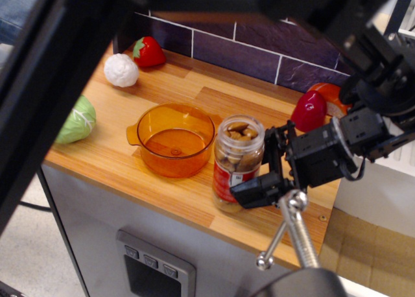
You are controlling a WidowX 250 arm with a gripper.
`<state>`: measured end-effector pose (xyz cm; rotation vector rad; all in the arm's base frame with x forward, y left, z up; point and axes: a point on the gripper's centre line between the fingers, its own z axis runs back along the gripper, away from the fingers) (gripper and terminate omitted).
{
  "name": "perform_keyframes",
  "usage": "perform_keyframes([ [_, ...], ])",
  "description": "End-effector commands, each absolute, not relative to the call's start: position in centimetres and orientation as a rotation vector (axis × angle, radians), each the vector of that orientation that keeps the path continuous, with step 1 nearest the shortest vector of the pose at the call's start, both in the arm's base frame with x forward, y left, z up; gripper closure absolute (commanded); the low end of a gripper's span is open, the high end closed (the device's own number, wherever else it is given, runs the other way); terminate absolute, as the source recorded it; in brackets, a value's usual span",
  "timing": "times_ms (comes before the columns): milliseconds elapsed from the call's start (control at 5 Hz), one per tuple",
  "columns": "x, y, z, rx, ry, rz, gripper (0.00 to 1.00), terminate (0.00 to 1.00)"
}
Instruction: Pour almonds in pot
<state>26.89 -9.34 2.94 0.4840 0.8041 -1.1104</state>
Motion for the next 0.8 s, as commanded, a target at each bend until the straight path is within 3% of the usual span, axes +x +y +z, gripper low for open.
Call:
perform_keyframes([
  [0,27.1,-9.8,6.6,0.218,0.518,-1.19,1.0,0.0],
  [200,28.0,-9.5,7.2,0.051,0.298,-1.238,1.0,0.0],
  [600,29.2,-9.1,7.2,-0.314,0.007,-1.36,1.0,0.0],
])
